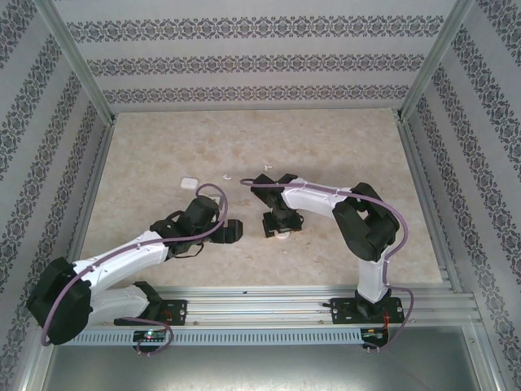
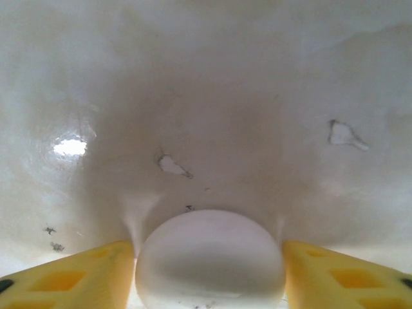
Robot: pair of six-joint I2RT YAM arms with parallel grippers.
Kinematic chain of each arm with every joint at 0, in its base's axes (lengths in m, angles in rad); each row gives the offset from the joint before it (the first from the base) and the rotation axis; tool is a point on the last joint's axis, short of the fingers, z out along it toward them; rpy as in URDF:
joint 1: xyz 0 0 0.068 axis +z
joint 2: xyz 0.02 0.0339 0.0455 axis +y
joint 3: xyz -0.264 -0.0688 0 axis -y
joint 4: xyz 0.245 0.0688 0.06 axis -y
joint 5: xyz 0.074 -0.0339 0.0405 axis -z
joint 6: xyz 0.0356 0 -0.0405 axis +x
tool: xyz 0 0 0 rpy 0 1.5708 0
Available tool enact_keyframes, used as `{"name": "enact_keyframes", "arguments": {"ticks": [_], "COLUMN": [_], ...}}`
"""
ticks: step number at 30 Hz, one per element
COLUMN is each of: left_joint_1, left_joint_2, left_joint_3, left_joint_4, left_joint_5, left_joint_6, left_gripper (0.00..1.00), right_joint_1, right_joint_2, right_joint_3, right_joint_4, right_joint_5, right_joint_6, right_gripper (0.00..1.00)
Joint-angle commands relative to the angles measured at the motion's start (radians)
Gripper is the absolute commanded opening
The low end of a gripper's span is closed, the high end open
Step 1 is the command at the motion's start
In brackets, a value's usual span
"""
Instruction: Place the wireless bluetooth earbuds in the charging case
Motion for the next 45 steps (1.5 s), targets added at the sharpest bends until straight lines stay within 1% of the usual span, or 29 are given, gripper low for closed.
{"name": "enact_keyframes", "arguments": {"ticks": [1, 4, 6, 9, 12, 15, 20, 23, 26, 31, 36, 41, 45], "left_joint_1": [-0.012, -0.011, -0.012, -0.012, -0.012, -0.016, -0.061, -0.082, -0.106, -0.125, -0.126, -0.126, -0.126], "left_joint_2": [0.027, 0.018, -0.004, -0.046, -0.086, -0.108, -0.149, -0.148, -0.141, -0.115, -0.077, -0.030, 0.004], "left_joint_3": [0.017, 0.012, -0.002, -0.032, -0.062, -0.074, -0.092, -0.090, -0.088, -0.025, 0.005, 0.010, 0.030], "left_joint_4": [0.019, 0.038, 0.067, 0.133, 0.197, 0.245, 0.389, 0.484, 0.587, 0.612, 0.671, 0.773, 0.784], "left_joint_5": [0.010, 0.050, 0.073, 0.138, 0.178, 0.192, 0.193, 0.215, 0.186, 0.180, 0.212, 0.210, 0.216], "left_joint_6": [0.019, 0.063, 0.076, 0.120, 0.157, 0.197, 0.280, 0.303, 0.318, 0.381, 0.395, 0.376, 0.370], "left_gripper": [0.93, 0.94, 0.95, 0.93, 0.89, 0.88, 0.89, 0.88, 0.87, 0.82, 0.78, 0.69, 0.68], "right_joint_1": [-0.008, -0.013, -0.016, -0.024, -0.036, -0.048, -0.064, -0.066, -0.067, -0.072, -0.073, -0.074, -0.073], "right_joint_2": [0.008, -0.001, -0.010, -0.048, -0.117, -0.202, -0.361, -0.455, -0.535, -0.631, -0.678, -0.704, -0.717], "right_joint_3": [-0.030, -0.046, -0.054, -0.070, -0.089, -0.099, -0.097, -0.100, -0.109, -0.115, -0.117, -0.123, -0.146], "right_joint_4": [0.042, 0.052, 0.052, 0.064, 0.085, 0.103, 0.135, 0.166, 0.199, 0.229, 0.252, 0.262, 0.293], "right_joint_5": [-0.067, -0.082, -0.084, -0.098, -0.114, -0.127, -0.135, -0.128, -0.129, -0.146, -0.168, -0.188, -0.191], "right_joint_6": [0.015, 0.022, 0.025, 0.041, 0.073, 0.116, 0.199, 0.253, 0.298, 0.357, 0.398, 0.426, 0.457], "right_gripper": [0.54, 0.46, 0.44, 0.42, 0.41, 0.41, 0.39, 0.38, 0.38, 0.38, 0.37, 0.37, 0.37]}}
